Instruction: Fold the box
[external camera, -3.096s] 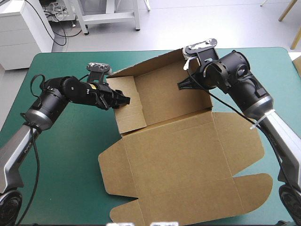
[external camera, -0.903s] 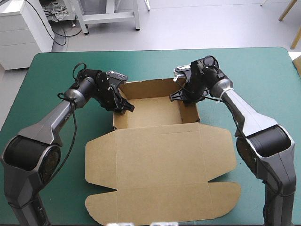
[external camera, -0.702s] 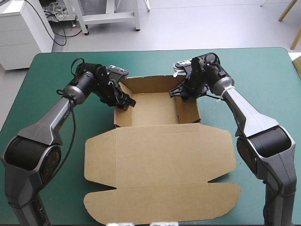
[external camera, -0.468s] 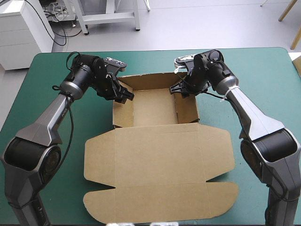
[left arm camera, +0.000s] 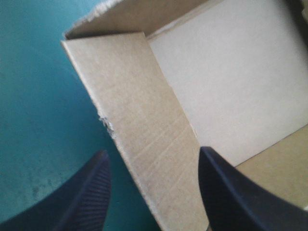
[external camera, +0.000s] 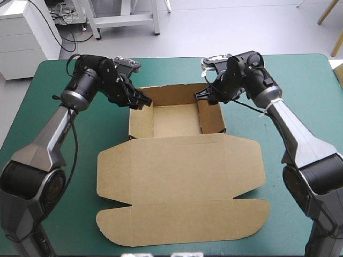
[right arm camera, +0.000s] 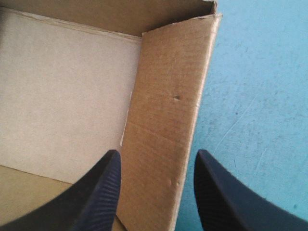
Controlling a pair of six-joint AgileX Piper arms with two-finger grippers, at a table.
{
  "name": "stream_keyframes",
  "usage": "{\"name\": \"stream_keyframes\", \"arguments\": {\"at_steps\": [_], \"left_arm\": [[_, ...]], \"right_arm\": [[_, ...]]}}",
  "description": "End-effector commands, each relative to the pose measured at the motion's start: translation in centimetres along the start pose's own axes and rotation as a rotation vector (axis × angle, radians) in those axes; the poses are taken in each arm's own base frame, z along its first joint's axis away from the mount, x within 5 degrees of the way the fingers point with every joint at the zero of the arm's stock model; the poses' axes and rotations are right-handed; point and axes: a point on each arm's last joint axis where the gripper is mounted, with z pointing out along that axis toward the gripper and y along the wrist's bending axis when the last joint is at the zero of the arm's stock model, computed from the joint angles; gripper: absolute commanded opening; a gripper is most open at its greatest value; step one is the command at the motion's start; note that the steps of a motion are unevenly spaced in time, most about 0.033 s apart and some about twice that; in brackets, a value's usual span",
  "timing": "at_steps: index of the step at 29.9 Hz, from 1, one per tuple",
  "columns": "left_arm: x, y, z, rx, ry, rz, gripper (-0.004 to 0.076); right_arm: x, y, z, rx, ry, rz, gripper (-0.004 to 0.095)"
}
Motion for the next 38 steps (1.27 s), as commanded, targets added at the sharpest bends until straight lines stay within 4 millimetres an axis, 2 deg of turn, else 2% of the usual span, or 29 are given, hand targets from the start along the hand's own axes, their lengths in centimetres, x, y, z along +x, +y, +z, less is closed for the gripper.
{"name": "stream_keyframes", "arguments": {"at_steps": [1, 5, 9, 12, 16, 18, 24, 30, 38], "left_arm": [[0.0, -1.4, -7.7, 0.010, -0.173, 0.018, 0.0396], [1.0, -1.7, -12.3, -0.023, -0.279, 0.042, 0.0396], [2.8, -2.2, -17.0, -0.055, -0.381, 0.056, 0.0391], [4.2, -2.6, -19.5, -0.062, -0.440, 0.068, 0.0389], [6.1, -2.9, -21.3, -0.073, -0.464, 0.116, 0.0369], [7.4, -3.0, -20.9, -0.072, -0.434, 0.124, 0.0312], [11.7, -3.1, -18.7, -0.077, -0.372, 0.174, -0.0003], [17.4, -3.2, -16.0, -0.091, -0.434, 0.156, -0.0008], [26.6, -3.6, -12.4, -0.092, -0.498, 0.122, -0.0008]], "right_arm": [[-0.4, 0.2, -6.0, -0.015, -0.163, -0.002, 0.0445], [0.0, 0.1, -8.7, -0.014, -0.218, -0.005, 0.0444], [0.5, 0.1, -11.4, -0.018, -0.275, -0.001, 0.0444], [1.0, 0.1, -13.3, -0.022, -0.315, 0.005, 0.0444], [1.3, 0.0, -14.4, -0.008, -0.339, 0.001, 0.0445], [1.2, -0.2, -14.3, 0.015, -0.339, -0.004, 0.0445], [0.6, -0.4, -12.2, 0.046, -0.295, -0.017, 0.0444], [-0.2, -0.5, -8.0, 0.058, -0.208, -0.021, 0.0444], [-0.8, -0.7, -1.7, 0.086, -0.080, -0.022, 0.0444]]}}
